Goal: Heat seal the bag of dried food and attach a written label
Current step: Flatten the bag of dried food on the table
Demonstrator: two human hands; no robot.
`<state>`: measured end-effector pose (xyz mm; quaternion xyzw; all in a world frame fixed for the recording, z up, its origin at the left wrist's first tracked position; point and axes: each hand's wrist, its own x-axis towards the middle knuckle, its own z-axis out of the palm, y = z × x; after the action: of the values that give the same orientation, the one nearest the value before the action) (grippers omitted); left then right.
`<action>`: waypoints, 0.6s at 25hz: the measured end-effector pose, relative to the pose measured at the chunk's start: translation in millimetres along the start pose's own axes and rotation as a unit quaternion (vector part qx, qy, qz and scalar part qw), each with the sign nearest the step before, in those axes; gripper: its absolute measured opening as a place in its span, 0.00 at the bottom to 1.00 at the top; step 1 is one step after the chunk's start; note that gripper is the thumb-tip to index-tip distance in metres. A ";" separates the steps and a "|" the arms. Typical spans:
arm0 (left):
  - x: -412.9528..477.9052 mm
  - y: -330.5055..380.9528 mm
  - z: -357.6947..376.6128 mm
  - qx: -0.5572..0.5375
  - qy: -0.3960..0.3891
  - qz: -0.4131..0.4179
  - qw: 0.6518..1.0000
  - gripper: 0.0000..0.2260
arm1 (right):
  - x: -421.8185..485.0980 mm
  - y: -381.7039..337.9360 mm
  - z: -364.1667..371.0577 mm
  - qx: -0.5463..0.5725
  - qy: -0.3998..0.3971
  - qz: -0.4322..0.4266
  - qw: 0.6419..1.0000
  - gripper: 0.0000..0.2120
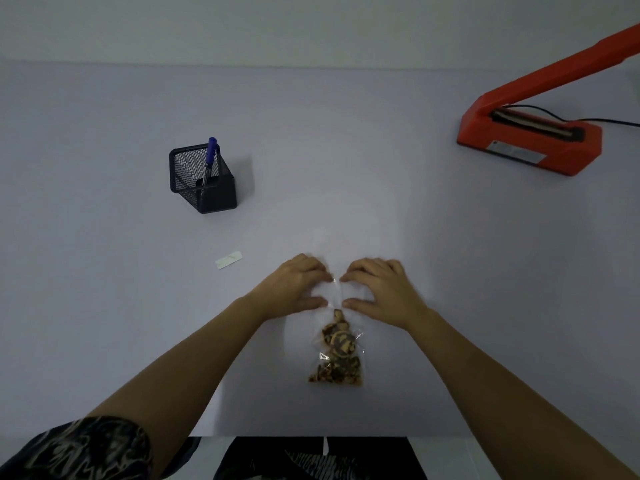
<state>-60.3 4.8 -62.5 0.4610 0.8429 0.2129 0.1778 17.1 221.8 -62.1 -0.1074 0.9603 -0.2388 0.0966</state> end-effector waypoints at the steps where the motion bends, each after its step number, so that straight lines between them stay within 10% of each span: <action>1: 3.4 -0.9 -4.4 0.014 -0.016 -0.011 1.000 0.24 | 3.6 0.6 -4.3 -0.013 -0.012 0.005 1.000 0.26; 15: 26.7 4.1 -24.4 0.075 -0.082 -0.165 0.980 0.48 | 25.2 -7.3 -19.9 -0.037 -0.086 0.144 0.985 0.58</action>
<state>-83.2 24.8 -42.4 0.3433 0.9035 0.0786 0.2442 -10.6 217.8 -44.8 0.0083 0.9620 -0.1761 0.2083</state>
